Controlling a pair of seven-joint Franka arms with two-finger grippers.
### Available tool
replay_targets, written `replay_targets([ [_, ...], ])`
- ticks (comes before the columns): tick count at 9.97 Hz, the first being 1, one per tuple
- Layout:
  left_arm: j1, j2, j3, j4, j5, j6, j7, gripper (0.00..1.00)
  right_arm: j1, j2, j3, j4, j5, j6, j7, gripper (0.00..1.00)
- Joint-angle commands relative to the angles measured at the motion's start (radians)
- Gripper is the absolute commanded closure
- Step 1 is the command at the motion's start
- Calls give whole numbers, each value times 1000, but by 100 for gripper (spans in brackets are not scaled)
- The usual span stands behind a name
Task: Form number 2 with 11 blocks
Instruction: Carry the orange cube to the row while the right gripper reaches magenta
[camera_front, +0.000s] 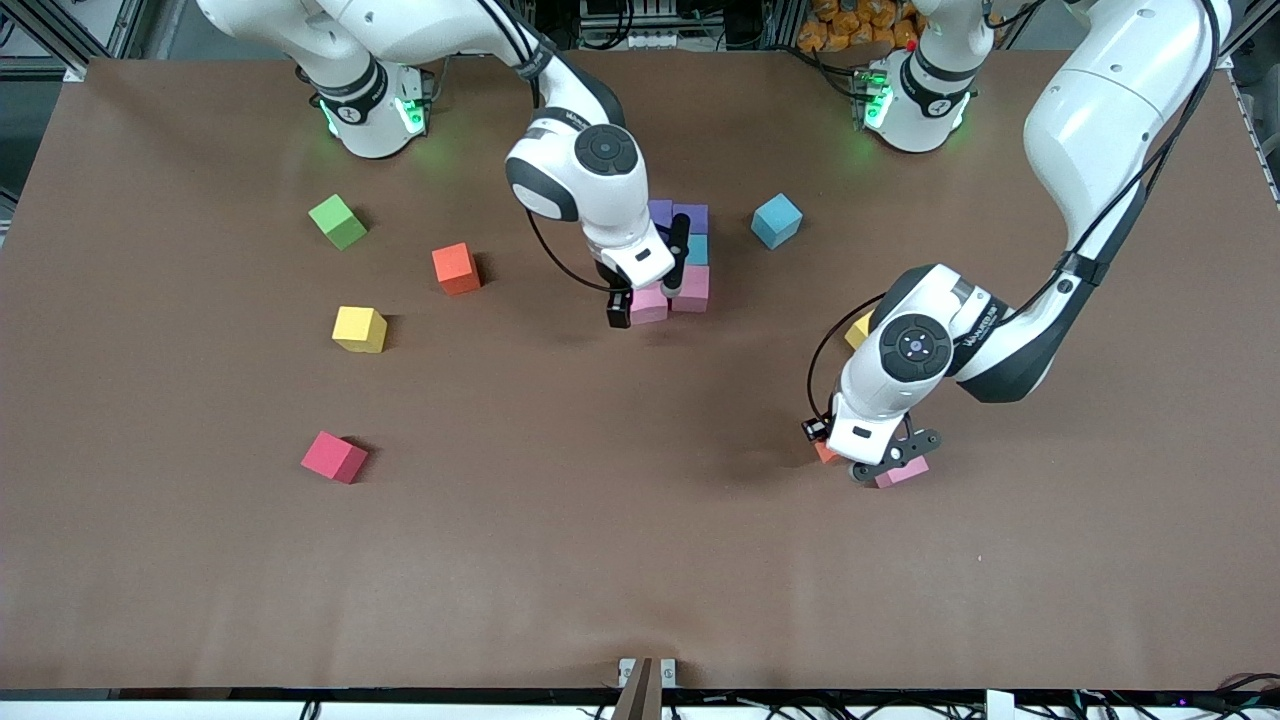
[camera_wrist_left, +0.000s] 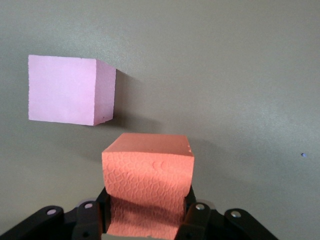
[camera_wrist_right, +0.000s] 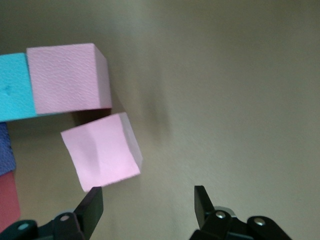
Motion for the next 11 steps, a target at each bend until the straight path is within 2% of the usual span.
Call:
replay_targets([
  [1, 7, -25, -5, -12, -28, -18, 0, 75, -60, -44, 10, -33, -7, -8, -94, 18],
  [4, 4, -50, -11, -15, -94, -58, -10, 75, -209, -171, 10, -168, -7, -13, -235, 18],
  [7, 3, -62, -46, -15, -111, -114, -109, 75, -417, -269, 10, -268, -8, -13, -398, 18],
  [9, -11, -61, -83, -15, -112, -119, -254, 75, -544, -273, 8, -264, -11, -1, -524, 18],
  [11, -29, -61, -135, -13, -112, -119, -434, 75, -673, -229, 8, -238, -17, 72, -524, 18],
])
